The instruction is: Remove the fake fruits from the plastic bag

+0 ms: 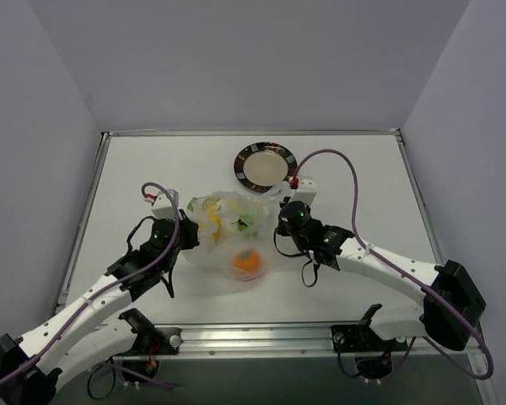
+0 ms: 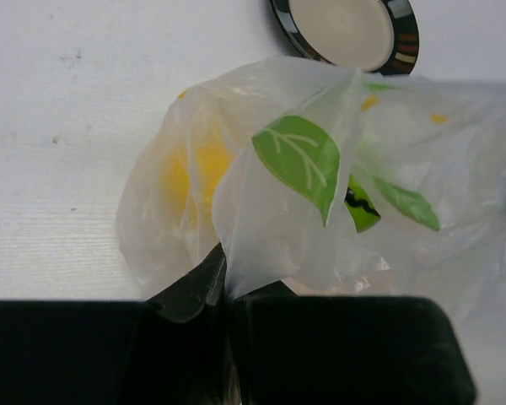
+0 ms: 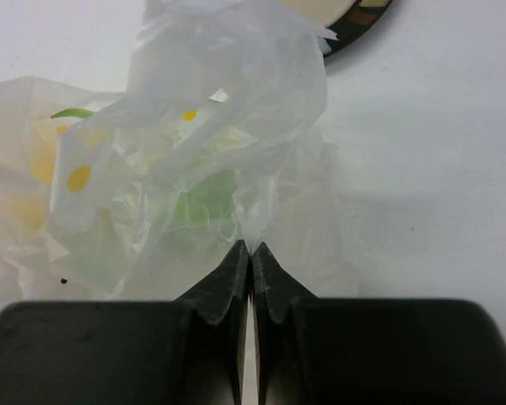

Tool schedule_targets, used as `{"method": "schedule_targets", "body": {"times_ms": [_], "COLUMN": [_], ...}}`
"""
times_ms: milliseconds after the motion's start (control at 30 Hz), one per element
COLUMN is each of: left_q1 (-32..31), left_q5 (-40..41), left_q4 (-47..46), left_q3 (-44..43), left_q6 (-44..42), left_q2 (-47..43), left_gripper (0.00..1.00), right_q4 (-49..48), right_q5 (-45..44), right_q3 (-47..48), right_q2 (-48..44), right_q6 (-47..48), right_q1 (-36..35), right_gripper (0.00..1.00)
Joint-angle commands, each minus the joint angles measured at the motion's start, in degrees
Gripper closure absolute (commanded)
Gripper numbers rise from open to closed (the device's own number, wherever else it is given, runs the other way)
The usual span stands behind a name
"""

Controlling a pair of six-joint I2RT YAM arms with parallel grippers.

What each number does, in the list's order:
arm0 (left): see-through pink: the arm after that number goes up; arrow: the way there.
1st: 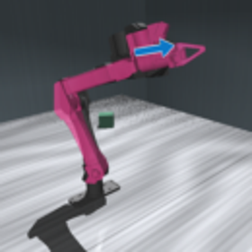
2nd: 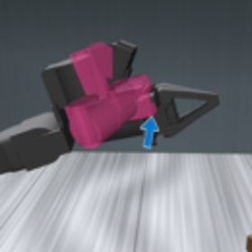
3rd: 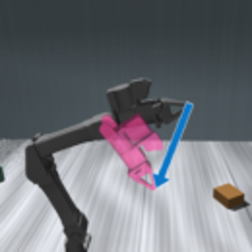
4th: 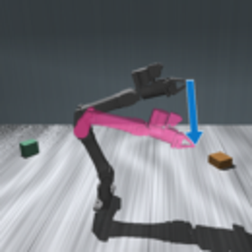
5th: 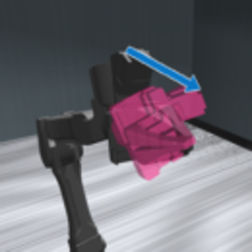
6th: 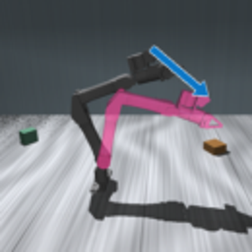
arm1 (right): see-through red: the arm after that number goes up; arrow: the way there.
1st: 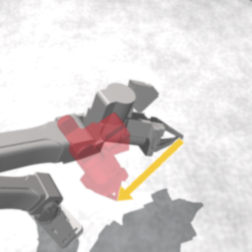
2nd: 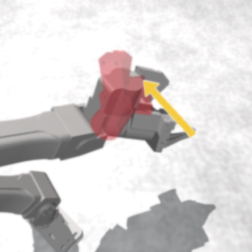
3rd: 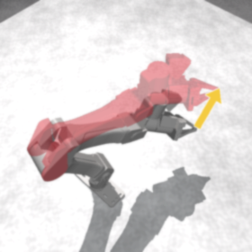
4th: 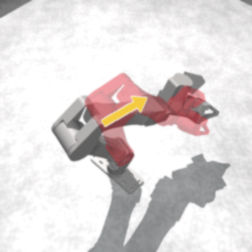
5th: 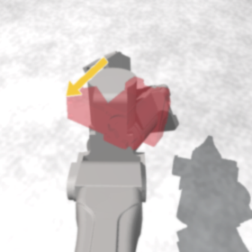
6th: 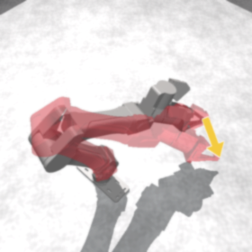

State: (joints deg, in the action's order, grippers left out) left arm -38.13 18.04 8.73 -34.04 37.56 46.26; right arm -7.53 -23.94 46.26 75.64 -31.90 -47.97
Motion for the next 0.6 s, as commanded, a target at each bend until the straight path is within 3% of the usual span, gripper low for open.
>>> {"method": "schedule_targets", "body": {"times_ms": [0, 133, 300, 433, 567], "left_q1": [0.3, 0.3, 0.7, 0.8, 0.8], "left_q5": [-2.7, -5.6, -7.2, -6.7, -7.8], "left_q4": [-3.4, -7.8, -11.9, -11.5, -10.1], "left_q3": [0.6, 0.3, -2.9, -3.2, -3.0], "left_q6": [2.5, 3.0, 2.3, 1.9, 1.6], "left_q2": [5.1, 10.7, 15.3, 16.0, 15.9], "left_gripper": [0.98, 0.98, 0.98, 0.97, 0.98], "right_q4": [0.7, 8.0, 17.0, 17.1, 15.4], "right_q5": [-0.2, -0.6, 1.4, -3.0, -6.2], "right_q3": [-5.1, -15.5, -17.9, -16.4, -14.5], "right_q2": [-5.4, -20.6, -31.9, -22.3, -12.5], "right_q6": [-1.4, -9.9, -17.9, -18.2, -17.5], "right_q1": [1.7, 1.8, -1.7, -4.3, -2.8], "right_gripper": [1.0, 1.0, 1.0, 1.0, 0.92]}}
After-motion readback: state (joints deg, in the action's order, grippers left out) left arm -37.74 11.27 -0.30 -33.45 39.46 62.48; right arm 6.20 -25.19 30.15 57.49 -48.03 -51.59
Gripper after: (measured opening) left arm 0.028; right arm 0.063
